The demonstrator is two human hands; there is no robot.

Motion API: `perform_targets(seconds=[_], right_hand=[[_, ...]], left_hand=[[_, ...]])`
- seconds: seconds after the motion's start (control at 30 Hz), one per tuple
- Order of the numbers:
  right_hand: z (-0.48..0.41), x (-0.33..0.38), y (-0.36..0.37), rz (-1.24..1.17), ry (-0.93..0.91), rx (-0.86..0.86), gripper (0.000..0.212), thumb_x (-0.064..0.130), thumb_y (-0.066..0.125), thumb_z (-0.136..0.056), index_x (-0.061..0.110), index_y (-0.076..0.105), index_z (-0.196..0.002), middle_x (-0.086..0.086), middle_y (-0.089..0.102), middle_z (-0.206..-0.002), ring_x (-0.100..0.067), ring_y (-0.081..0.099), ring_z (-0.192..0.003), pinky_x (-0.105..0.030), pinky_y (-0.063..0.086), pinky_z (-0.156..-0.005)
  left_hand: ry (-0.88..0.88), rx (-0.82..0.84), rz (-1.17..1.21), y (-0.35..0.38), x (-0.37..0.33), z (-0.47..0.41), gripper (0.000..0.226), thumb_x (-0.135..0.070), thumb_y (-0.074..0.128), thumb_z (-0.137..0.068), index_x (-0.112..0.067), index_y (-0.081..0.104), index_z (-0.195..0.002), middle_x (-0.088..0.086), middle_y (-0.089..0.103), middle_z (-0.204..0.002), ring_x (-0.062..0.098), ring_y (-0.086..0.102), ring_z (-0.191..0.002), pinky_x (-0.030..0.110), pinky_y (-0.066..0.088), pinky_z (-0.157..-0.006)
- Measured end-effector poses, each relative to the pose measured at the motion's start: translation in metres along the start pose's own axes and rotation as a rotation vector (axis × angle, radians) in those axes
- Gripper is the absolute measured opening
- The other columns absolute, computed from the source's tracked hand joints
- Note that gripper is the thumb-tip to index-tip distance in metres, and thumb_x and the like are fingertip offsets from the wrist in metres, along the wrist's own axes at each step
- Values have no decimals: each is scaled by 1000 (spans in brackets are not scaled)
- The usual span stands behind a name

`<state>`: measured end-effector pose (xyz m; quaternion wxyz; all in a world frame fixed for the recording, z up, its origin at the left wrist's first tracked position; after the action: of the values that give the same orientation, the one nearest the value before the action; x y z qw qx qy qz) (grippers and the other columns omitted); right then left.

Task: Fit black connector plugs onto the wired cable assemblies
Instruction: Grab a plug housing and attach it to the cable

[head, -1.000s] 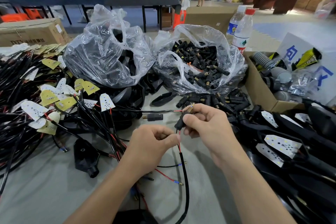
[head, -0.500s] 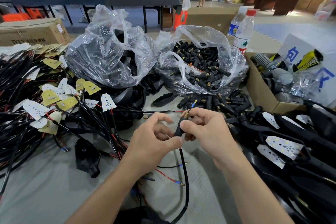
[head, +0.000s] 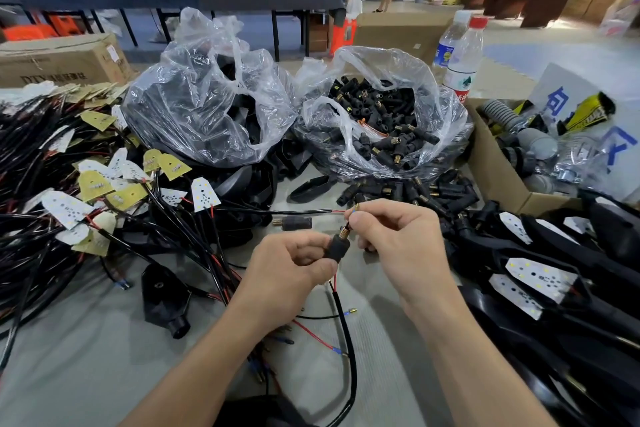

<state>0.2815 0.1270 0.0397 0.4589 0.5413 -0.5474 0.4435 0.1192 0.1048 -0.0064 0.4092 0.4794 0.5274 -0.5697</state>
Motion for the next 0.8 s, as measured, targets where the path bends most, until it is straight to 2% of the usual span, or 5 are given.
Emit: perform_targets(seconds=[0.27,0.37,0.47,0.63,0.8], right_hand=[[0,-5,2,-92,-9,-58,15,16,69,-92,11,78,-80,-8,70,-67,-12,59,-55,-24,48,-56],[1,-18,-21,322,104,-212,45,54,56,-89,16,73,-70,0,69,-60,-16,61,-57,-33,49,-61],[1,-28,-28,692,217,-110,67,69,44,-87,9,70,-71,-1,68,-57,-18,64,-61,-30,48,-62],[4,-35,14,224,251,46,16,10,68,-92,16,74,-80,0,73,-62,-8,57,-46,-18,43,-48],[1,-24,8,64,154,-15,44,-16,58,-86,21,76,-100,-2,76,-74,-2,61,-59,-16,46,-58]], left_hand=[[-34,106,-30,13,-1,4,19,-18,76,-69,-24,75,-88,11,73,-74,20,57,-65,34,47,-69],[-47,52,21,6,1,1,17,-10,72,-68,-11,70,-85,17,74,-76,19,66,-64,31,54,-68],[-38,38,96,3,0,-1,15,3,73,-75,1,66,-88,22,73,-80,21,66,-66,29,56,-67],[-33,41,149,3,-2,0,18,23,63,-83,6,62,-90,14,70,-71,17,67,-63,24,55,-63],[-59,5,205,1,-3,1,19,22,61,-85,6,60,-95,20,72,-85,18,70,-68,27,59,-67]])
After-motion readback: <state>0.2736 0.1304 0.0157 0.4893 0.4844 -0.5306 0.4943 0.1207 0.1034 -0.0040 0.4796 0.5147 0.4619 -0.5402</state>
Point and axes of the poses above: each hand's wrist, its own z-axis away from the middle knuckle, its own y-axis out of the palm, x = y × z, the point moved 9 cm from there along -z, towards the middle knuckle
